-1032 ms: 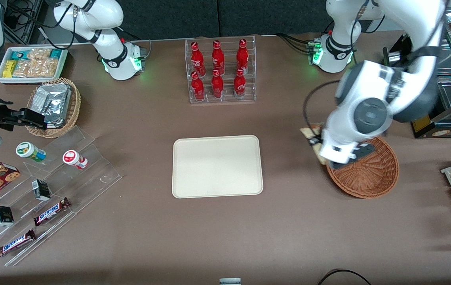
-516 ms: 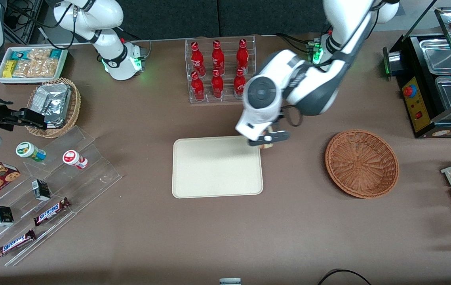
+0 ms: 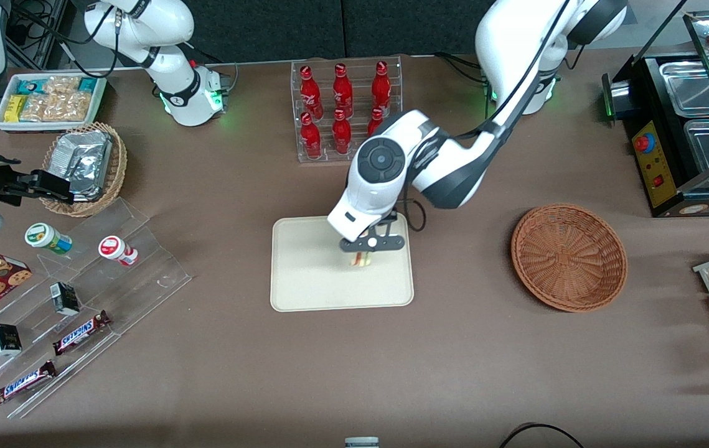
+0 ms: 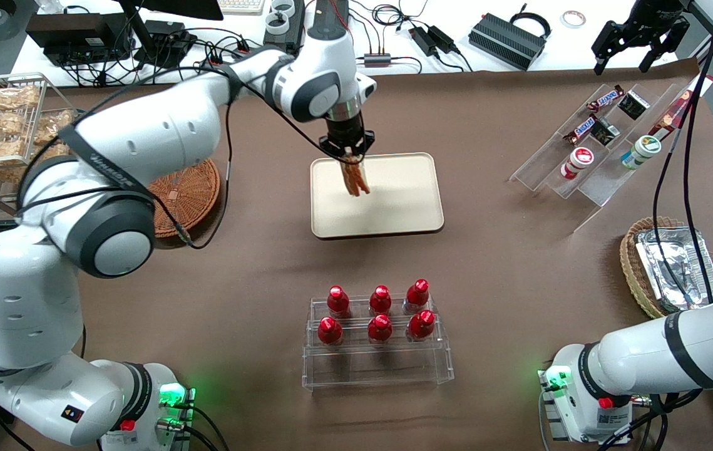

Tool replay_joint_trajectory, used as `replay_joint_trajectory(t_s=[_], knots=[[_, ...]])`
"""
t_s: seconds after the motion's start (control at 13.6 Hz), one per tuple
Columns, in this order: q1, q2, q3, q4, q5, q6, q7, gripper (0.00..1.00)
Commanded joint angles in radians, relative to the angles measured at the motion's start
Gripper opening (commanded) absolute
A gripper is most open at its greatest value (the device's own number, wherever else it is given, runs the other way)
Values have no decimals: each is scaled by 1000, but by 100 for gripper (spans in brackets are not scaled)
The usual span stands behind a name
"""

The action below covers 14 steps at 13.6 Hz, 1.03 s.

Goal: Place sandwich from basket to tray
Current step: 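Carry the held sandwich over the cream tray with the left gripper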

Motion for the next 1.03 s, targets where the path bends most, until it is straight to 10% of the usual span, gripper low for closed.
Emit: replay_joint_trajectory(t_s=[0.0, 0.96], knots=[[-40, 95, 13, 81, 30, 24, 9, 0], [-98, 305, 39, 271, 141, 35, -13, 0]])
